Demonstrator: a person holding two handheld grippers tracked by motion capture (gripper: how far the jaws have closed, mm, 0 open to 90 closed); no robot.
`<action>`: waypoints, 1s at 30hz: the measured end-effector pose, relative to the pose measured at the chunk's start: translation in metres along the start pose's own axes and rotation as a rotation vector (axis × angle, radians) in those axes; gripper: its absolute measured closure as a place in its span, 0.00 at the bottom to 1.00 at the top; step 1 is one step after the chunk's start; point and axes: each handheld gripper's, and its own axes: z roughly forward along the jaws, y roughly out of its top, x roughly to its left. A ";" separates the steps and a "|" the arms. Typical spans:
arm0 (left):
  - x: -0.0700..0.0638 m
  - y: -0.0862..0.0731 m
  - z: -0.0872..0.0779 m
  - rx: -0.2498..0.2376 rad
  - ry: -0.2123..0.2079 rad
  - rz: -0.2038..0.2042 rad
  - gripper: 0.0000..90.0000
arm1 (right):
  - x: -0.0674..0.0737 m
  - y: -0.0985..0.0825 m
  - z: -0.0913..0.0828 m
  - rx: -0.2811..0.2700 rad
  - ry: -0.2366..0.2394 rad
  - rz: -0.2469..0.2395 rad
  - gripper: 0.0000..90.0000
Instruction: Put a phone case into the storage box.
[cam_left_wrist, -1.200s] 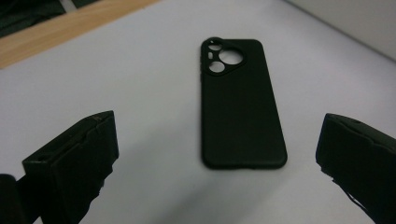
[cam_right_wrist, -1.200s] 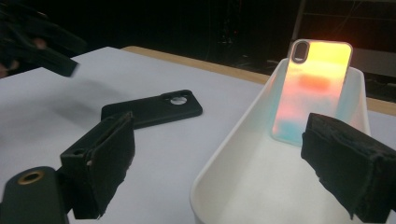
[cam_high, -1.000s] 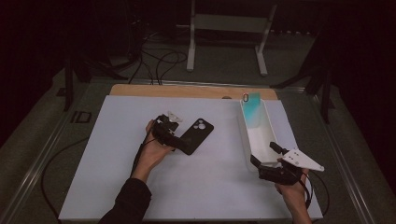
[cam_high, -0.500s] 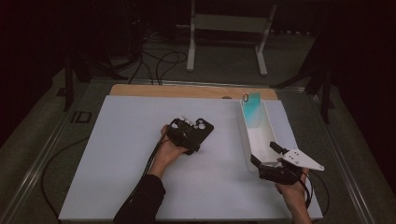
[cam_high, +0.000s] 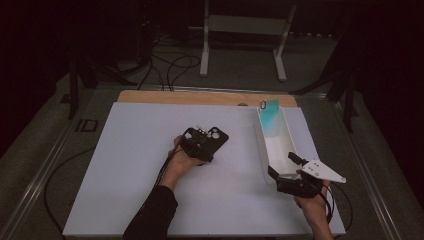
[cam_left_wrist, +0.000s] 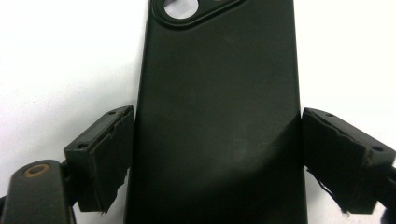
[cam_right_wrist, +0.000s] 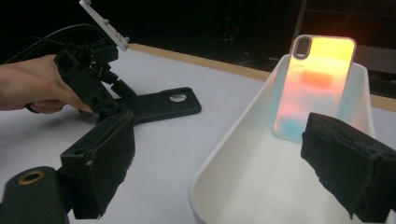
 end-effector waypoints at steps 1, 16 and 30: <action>0.000 0.000 0.000 -0.001 0.003 0.002 0.17 | 0.001 0.000 0.000 0.001 0.004 -0.004 0.11; 0.014 -0.024 -0.041 -0.105 0.026 -0.019 0.18 | 0.002 -0.001 0.003 0.015 0.008 -0.002 0.11; 0.018 -0.076 -0.106 -0.339 0.053 -0.050 0.18 | -0.001 0.002 0.009 0.033 0.027 0.032 0.11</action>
